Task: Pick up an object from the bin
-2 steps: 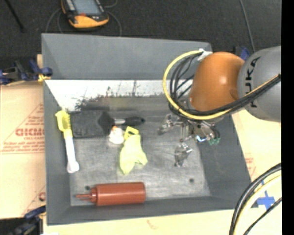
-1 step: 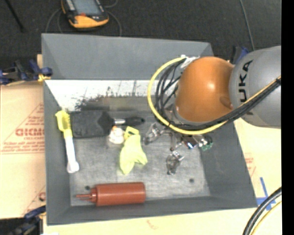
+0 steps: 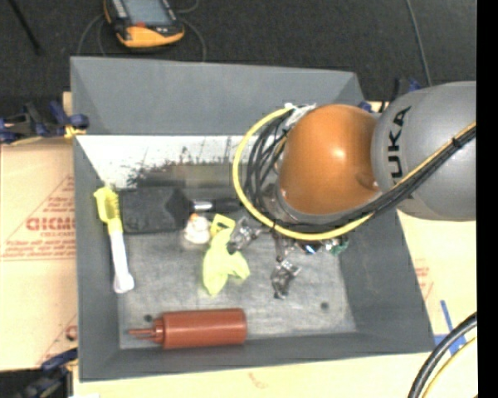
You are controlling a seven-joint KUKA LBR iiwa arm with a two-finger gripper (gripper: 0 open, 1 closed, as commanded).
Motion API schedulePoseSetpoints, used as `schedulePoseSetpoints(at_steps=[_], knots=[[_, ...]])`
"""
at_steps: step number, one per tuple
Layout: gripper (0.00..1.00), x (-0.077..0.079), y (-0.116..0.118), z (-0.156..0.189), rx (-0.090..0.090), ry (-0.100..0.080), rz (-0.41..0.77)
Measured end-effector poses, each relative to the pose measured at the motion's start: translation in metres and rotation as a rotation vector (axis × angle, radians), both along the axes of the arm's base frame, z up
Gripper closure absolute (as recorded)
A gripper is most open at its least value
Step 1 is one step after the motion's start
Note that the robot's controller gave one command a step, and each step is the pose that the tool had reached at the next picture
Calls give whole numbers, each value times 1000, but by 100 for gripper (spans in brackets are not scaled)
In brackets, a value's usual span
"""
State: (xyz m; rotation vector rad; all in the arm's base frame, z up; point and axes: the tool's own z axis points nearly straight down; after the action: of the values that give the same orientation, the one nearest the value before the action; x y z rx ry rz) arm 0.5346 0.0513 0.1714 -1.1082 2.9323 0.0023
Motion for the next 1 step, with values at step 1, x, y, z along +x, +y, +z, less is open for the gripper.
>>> schedulePoseSetpoints(at_steps=[1], knots=[[0,-14,22,-56,-3,-2,-9]])
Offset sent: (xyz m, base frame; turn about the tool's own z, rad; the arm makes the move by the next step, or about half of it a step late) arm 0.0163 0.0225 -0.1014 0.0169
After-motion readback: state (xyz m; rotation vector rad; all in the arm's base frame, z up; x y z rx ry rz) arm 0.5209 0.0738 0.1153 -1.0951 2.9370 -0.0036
